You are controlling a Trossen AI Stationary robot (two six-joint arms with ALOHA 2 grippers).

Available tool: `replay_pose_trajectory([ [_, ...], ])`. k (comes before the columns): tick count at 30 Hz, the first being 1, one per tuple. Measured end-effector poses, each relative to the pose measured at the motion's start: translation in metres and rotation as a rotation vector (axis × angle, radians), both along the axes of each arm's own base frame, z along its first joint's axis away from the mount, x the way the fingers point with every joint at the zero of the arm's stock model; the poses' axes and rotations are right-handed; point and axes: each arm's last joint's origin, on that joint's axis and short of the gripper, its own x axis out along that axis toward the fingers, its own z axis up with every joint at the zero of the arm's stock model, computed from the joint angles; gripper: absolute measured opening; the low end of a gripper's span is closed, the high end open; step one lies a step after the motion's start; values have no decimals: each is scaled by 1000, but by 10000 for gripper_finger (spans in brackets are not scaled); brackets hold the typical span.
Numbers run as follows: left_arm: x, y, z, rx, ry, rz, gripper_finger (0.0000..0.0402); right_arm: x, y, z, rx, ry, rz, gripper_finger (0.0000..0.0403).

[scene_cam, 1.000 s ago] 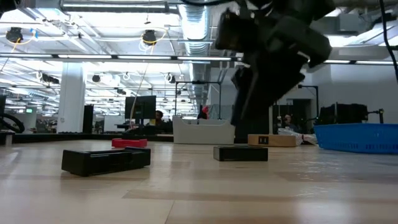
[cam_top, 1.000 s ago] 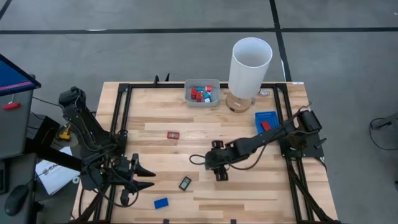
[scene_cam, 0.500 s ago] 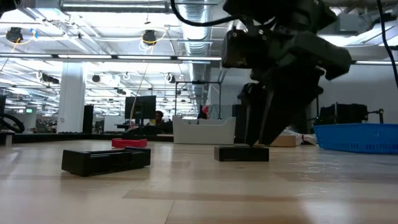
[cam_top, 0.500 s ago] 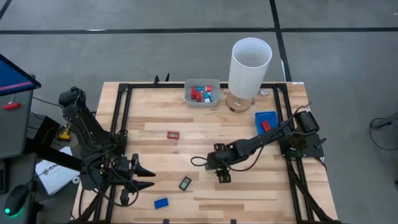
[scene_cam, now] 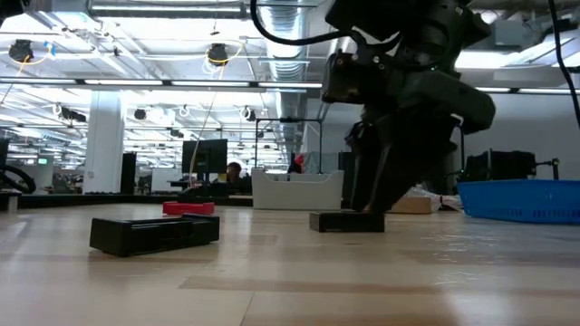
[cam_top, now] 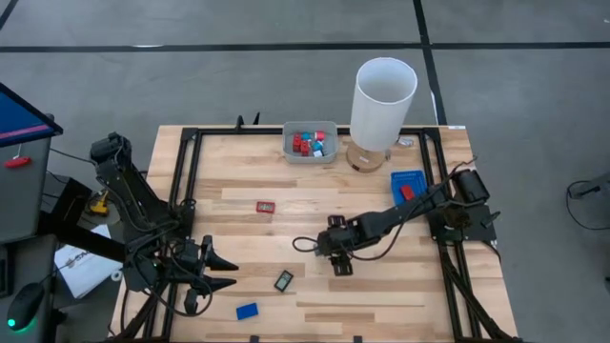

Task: Pick & Place Office items
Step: Put the top black digital clock into the blue basket

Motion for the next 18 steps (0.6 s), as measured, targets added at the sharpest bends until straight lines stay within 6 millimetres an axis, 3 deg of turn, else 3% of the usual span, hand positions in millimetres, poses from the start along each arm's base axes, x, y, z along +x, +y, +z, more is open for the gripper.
replay_pose_trajectory([
  [18,0,0,1,-16,-8,-2,163,4,-16,-4,-3,-32,-27,240],
])
